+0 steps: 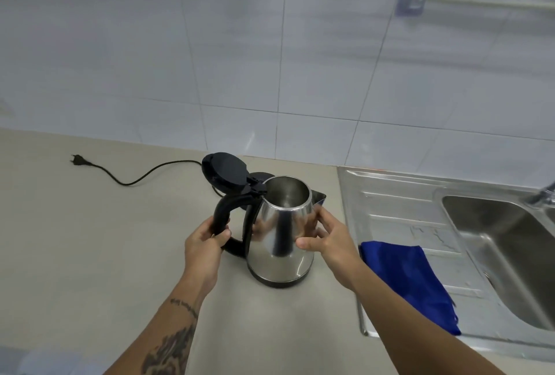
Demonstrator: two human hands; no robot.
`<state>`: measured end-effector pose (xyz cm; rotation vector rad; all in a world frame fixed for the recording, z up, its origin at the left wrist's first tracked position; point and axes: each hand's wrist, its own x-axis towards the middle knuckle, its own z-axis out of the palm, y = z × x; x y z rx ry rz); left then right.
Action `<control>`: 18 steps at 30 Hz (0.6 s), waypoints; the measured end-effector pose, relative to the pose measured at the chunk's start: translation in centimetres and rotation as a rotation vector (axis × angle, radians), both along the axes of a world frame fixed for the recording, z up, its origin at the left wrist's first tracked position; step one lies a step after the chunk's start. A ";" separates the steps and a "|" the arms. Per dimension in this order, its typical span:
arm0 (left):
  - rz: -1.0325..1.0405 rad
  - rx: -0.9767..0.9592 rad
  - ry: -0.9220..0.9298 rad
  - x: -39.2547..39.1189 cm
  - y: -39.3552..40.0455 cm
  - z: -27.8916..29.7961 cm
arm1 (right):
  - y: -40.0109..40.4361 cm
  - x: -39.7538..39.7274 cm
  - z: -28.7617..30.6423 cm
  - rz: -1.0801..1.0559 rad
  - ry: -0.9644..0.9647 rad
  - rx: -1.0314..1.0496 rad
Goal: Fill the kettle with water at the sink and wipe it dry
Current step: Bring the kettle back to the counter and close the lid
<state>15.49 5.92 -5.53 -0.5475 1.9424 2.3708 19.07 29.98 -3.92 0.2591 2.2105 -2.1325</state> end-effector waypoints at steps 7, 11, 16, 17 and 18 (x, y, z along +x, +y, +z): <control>-0.039 -0.133 0.003 -0.6 -0.9 -0.5 | -0.5 -1.1 0.4 0.028 -0.015 0.087; -0.127 -0.277 0.057 -0.4 -1.2 0.7 | -0.5 -1.9 0.7 0.052 -0.043 0.079; 0.007 -0.227 0.311 0.9 -1.2 4.1 | -0.5 -2.4 1.0 0.086 -0.075 0.076; 0.005 -0.165 0.398 1.1 -0.9 5.4 | -0.5 -2.4 1.1 0.084 -0.083 0.074; -0.011 -0.108 0.480 1.2 -0.5 6.8 | -0.6 -2.5 1.1 0.076 -0.088 0.074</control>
